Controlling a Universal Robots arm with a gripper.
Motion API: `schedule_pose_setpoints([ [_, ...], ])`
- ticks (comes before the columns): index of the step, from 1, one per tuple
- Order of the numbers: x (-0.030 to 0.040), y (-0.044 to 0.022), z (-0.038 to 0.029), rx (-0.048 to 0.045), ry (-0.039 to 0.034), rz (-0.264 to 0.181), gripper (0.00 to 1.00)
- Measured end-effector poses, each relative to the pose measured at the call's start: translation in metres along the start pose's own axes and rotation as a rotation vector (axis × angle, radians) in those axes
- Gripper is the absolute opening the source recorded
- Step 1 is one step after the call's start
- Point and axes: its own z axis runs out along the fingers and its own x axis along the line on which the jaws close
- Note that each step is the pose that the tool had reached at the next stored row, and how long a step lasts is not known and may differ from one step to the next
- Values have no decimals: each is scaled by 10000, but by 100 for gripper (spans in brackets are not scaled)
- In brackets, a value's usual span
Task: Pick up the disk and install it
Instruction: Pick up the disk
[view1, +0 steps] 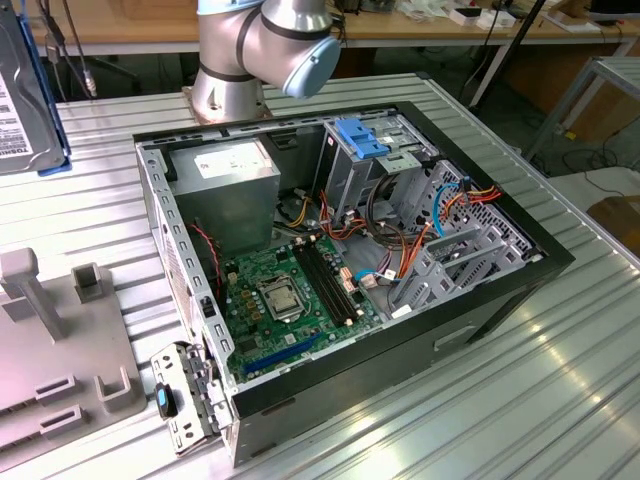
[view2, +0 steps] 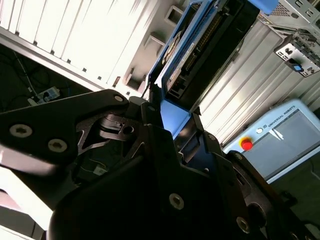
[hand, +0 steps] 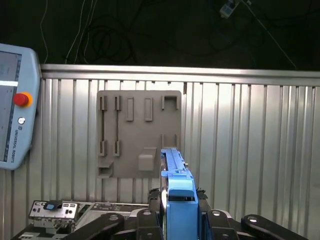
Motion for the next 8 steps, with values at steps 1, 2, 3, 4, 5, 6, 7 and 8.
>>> schedule_pose_setpoints([
  [1, 1, -34, 4, 0, 0, 2, 37],
  [2, 2, -68, 7, -1, 1, 4, 37],
  [3, 4, -130, 14, 0, 0, 5, 37],
  [4, 5, -178, 19, 1, 0, 5, 37],
  [5, 6, -222, 22, -1, 0, 5, 37],
  [6, 8, -281, 26, 0, 0, 5, 37],
  [7, 9, -327, 29, 0, 0, 5, 37],
  [8, 11, -376, 33, 0, 0, 6, 37],
])
